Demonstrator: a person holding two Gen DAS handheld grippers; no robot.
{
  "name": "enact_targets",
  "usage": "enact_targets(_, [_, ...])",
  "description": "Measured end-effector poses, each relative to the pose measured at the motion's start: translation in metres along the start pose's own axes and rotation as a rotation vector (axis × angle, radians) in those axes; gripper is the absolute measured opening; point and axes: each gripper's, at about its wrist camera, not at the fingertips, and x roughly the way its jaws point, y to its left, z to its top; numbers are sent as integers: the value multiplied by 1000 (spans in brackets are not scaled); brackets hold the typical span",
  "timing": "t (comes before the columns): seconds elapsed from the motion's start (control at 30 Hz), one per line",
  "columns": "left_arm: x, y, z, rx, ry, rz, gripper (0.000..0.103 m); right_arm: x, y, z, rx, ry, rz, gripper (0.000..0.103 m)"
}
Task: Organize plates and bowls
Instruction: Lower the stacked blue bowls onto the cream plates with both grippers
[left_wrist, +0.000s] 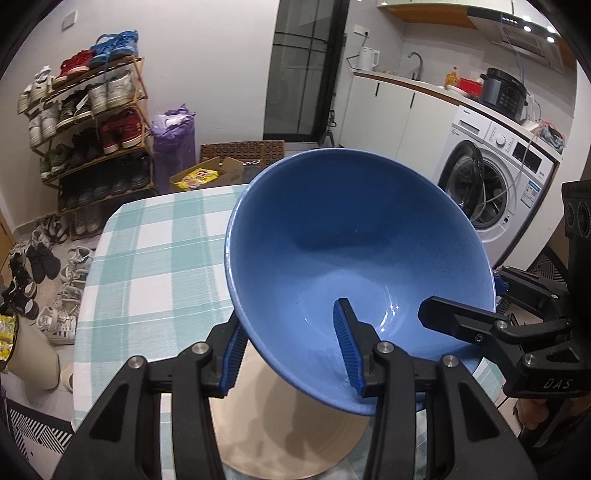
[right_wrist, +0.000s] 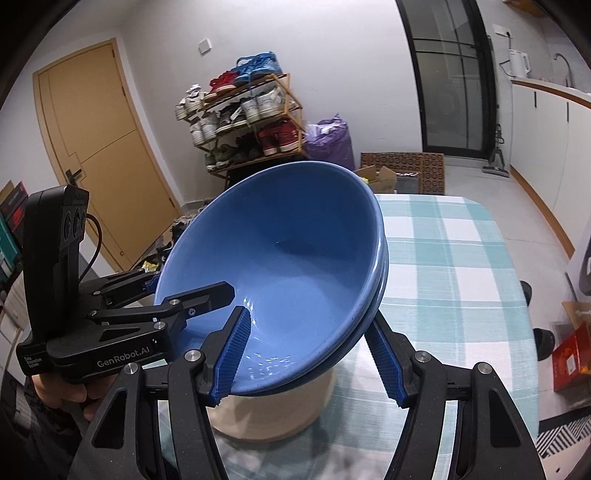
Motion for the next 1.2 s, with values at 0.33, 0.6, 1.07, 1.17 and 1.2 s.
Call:
enact_targets(0.33, [-4, 27, -17, -43, 15, 33, 45, 24, 29, -1, -29, 38, 43, 66])
enact_targets(0.6, [1, 40, -32, -76, 39, 47, 45, 51, 32, -7, -35, 83, 68, 66])
enact_targets(1.07, [24, 58, -52, -124, 99, 42, 44, 91, 33, -26, -28, 162, 81, 66])
enact_targets(1.17, [29, 58, -55, -123, 110, 39, 44, 96, 31, -28, -23, 174, 73, 66])
enact_targets(1.2, [30, 58, -56, -122, 114, 37, 44, 98, 31, -29, -21, 176, 71, 66])
